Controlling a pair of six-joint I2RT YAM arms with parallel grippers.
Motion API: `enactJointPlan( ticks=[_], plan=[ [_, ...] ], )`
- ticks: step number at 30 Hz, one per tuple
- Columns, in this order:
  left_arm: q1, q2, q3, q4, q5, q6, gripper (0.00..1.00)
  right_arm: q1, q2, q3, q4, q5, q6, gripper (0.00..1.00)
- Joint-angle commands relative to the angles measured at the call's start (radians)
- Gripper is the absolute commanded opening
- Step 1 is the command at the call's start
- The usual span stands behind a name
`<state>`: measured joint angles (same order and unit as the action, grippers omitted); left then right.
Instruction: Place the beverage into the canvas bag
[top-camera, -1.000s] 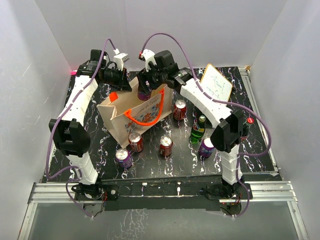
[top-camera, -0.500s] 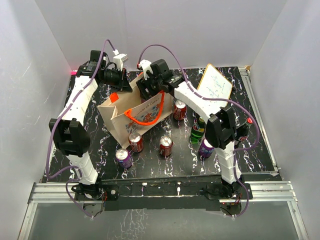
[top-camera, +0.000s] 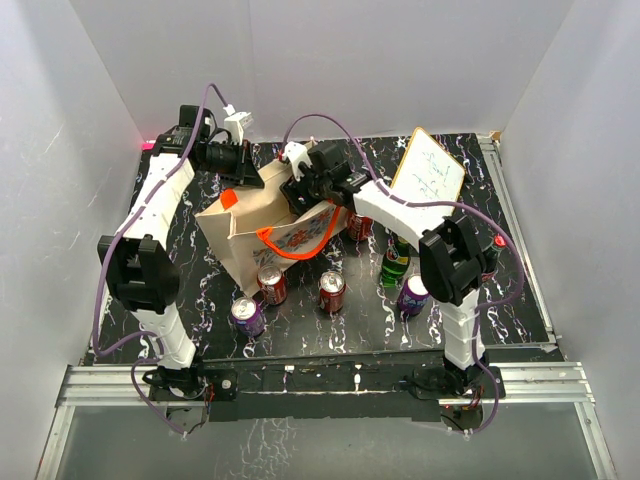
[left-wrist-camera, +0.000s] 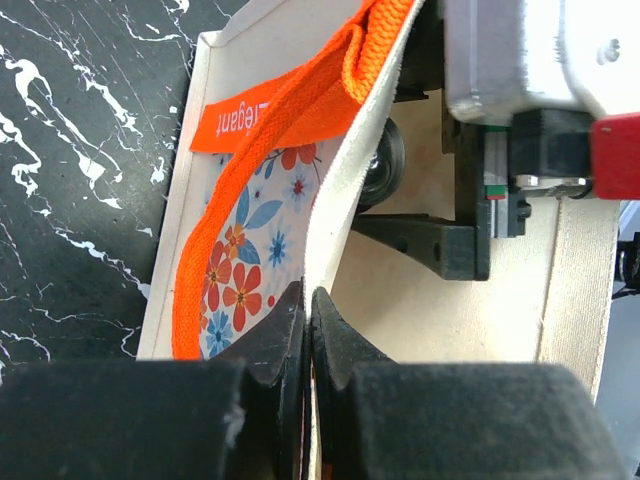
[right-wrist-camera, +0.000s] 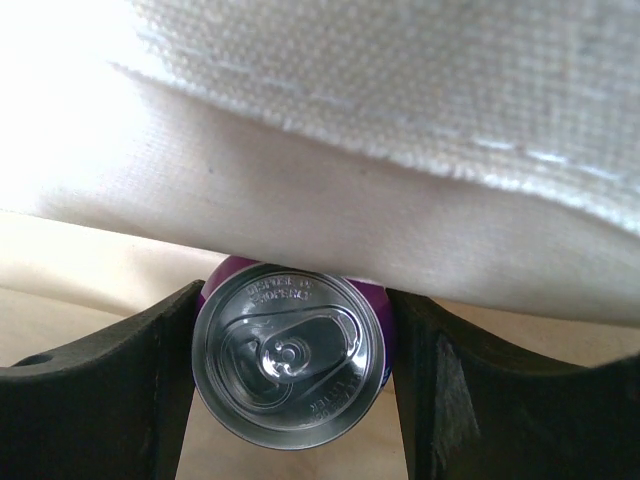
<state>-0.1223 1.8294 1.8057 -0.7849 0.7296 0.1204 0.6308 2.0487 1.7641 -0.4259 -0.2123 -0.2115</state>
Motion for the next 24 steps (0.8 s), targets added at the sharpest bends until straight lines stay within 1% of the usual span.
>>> enactJointPlan(
  ticks=[1,5,10,13,19,24],
  plan=[
    [0.009,-0.016,-0.025,-0.006,0.011,-0.025,0.0,-0.018,-0.129,-0.047,0.243,-0.015,-0.031,0.08],
    [0.009,-0.022,-0.025,0.006,-0.022,-0.027,0.0,-0.018,-0.145,-0.087,0.34,-0.012,-0.019,0.08],
    [0.009,0.001,-0.007,-0.011,-0.003,-0.027,0.0,-0.018,-0.138,-0.125,0.44,0.003,-0.012,0.08],
    [0.009,0.003,0.003,-0.008,-0.001,-0.035,0.0,-0.018,-0.134,-0.141,0.472,0.01,-0.043,0.08],
    [0.012,-0.004,0.008,-0.004,-0.012,-0.057,0.0,-0.018,-0.11,-0.139,0.454,0.046,-0.11,0.08],
    [0.021,-0.013,0.007,0.015,-0.03,-0.074,0.0,-0.018,-0.095,-0.134,0.397,0.043,-0.106,0.08]
  ],
)
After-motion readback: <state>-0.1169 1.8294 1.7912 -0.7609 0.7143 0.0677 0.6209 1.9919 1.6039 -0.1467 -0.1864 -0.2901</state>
